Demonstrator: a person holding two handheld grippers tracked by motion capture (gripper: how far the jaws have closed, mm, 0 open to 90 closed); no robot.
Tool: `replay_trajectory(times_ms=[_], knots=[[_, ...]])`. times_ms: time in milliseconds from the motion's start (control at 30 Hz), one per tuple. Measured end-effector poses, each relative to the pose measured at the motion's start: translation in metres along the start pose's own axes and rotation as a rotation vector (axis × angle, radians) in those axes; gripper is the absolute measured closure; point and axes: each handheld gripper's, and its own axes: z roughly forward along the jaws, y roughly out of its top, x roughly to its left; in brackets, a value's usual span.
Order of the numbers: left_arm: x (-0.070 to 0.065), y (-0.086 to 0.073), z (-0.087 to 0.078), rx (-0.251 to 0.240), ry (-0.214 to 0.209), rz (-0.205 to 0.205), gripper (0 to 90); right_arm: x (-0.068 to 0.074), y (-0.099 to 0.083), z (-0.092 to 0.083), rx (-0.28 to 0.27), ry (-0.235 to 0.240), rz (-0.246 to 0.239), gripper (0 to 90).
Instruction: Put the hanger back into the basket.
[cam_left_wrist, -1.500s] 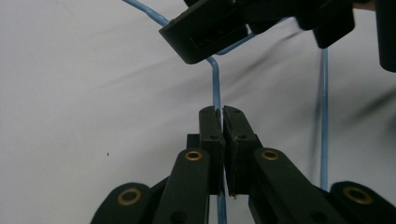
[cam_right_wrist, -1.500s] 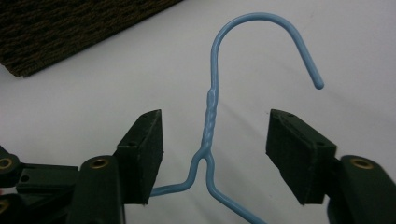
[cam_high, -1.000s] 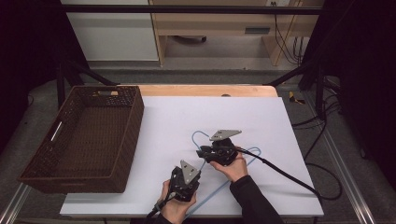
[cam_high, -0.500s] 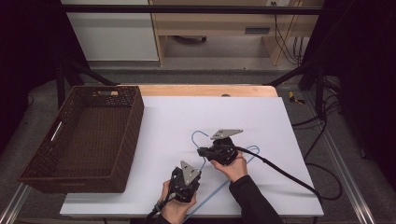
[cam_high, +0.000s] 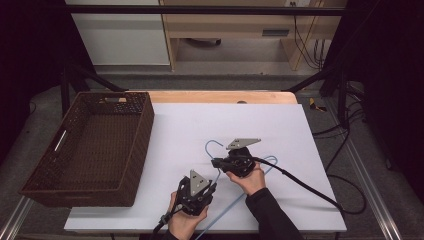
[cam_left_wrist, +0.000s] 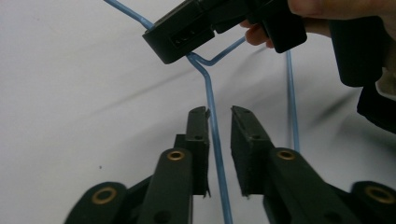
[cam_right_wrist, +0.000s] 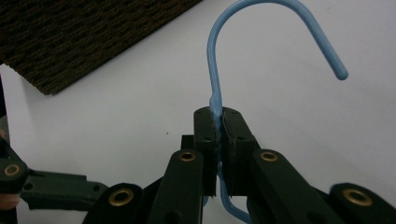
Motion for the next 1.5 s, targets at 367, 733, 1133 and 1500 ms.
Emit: replay_trajectory(times_ms=[367,733,1133,1500], knots=[[0.003,0.005,0.007,0.082,-0.049,0.04,48.2,0.001,0.002,-0.005,-0.031,-0.013,-0.017,86.1],[0.013,0.008,-0.013,0.076,-0.136,0.002,41.7,0.002,0.001,-0.004,-0.034,-0.033,-0.022,86.1],[0.018,0.017,0.023,0.184,-0.124,0.045,59.7,0.002,0.001,-0.006,-0.037,-0.029,-0.033,86.0],[0.014,0.018,0.034,0.241,-0.118,0.032,82.0,0.002,0.002,-0.007,-0.036,-0.033,-0.043,86.0]])
